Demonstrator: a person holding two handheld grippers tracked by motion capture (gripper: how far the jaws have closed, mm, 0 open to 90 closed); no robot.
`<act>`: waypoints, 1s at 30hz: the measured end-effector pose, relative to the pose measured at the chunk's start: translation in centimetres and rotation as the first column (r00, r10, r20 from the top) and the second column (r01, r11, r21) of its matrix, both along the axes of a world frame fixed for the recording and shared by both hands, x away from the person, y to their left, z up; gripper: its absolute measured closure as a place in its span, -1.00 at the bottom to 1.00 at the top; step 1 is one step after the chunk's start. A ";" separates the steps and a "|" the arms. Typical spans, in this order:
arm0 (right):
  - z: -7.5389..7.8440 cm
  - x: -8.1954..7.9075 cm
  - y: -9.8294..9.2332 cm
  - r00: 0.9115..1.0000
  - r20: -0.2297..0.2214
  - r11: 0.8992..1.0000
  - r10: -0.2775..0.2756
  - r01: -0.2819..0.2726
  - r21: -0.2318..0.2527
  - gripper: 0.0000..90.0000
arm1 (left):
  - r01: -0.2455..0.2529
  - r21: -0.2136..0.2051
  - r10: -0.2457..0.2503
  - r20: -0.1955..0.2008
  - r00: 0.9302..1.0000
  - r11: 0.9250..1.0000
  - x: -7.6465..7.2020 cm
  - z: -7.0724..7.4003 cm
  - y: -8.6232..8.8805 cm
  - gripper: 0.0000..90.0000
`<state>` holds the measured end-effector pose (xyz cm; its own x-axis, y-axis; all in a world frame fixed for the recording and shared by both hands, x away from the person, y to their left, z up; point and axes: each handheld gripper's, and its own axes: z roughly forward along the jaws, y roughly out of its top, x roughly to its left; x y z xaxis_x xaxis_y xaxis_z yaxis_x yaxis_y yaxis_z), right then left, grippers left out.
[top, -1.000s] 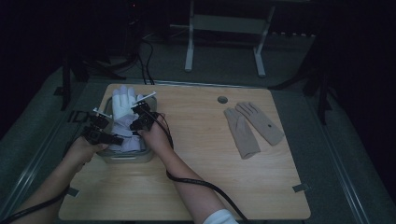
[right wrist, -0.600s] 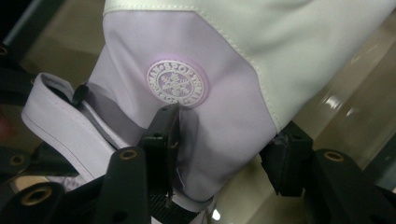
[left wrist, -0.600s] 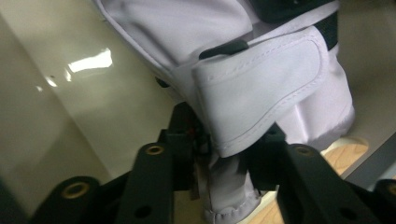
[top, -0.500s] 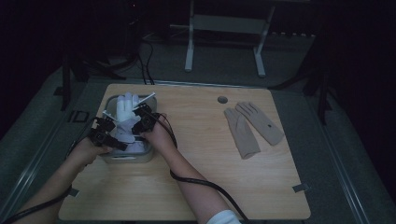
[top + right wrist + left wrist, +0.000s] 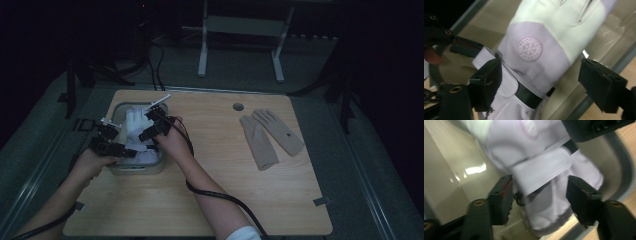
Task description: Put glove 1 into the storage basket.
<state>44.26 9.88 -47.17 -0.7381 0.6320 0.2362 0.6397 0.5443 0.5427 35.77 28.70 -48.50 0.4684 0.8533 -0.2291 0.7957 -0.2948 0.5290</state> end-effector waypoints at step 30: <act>2.8 -2.1 -10.1 0.998 0.063 0.998 -0.008 0.004 0.068 -0.62 | 0.194 -0.095 -0.182 0.123 0.976 0.976 -2.1 1.8 -8.4 0.02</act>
<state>42.20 -0.25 -44.34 -0.7493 0.6206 0.2313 0.6059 0.5012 0.6178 33.72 20.34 -46.73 0.6459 0.7213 -0.2501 0.6651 -0.3709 0.6482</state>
